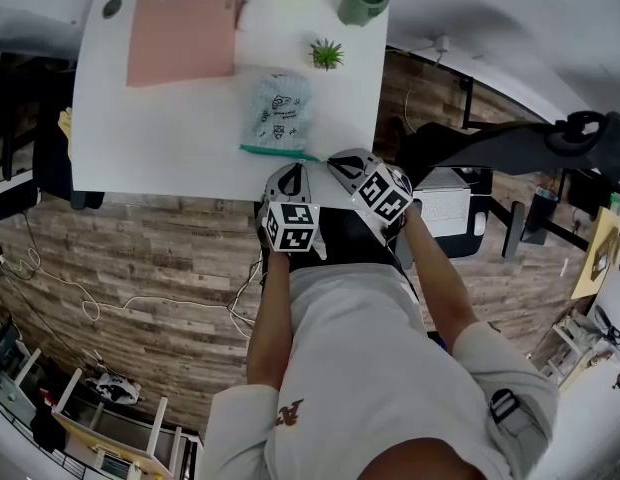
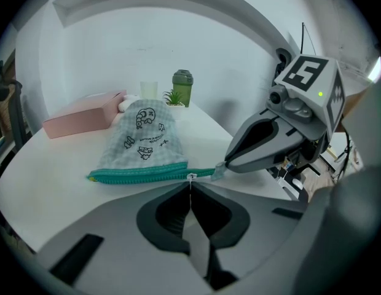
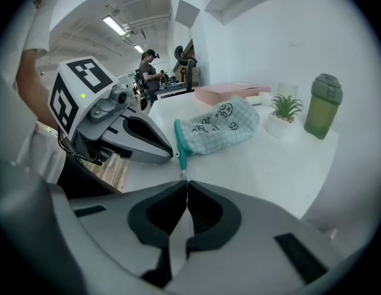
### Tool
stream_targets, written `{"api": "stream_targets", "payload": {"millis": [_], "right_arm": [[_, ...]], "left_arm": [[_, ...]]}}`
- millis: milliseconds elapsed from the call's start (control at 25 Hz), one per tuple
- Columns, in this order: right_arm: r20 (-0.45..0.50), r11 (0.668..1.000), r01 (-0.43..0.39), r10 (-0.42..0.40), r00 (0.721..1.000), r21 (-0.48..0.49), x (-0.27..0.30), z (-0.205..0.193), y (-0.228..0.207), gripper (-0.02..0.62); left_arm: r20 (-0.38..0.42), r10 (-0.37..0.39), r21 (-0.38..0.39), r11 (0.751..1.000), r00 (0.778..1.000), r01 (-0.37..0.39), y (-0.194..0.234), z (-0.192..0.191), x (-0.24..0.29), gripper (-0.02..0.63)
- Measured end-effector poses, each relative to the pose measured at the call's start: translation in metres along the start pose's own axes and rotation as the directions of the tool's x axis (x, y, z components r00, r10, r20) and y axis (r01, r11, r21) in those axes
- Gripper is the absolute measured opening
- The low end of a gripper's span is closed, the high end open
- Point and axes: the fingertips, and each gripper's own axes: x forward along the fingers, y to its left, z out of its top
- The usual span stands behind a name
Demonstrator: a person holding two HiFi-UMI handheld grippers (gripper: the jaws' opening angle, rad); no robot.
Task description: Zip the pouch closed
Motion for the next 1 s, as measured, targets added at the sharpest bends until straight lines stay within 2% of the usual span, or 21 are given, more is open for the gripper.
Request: {"api": "stream_targets", "payload": {"millis": [720, 1000], "right_arm": [[-0.004, 0.999, 0.03, -0.03, 1.0, 0.023, -0.003, 0.004, 0.0, 0.005], [0.005, 0.998, 0.046, -0.047, 0.999, 0.052, -0.003, 0.001, -0.004, 0.005]], "left_arm": [[0.01, 0.008, 0.008, 1.0, 1.0, -0.008, 0.012, 0.004, -0.007, -0.001], [0.007, 0.03, -0.013, 0.999, 1.0, -0.029, 0.028, 0.004, -0.009, -0.002]]}}
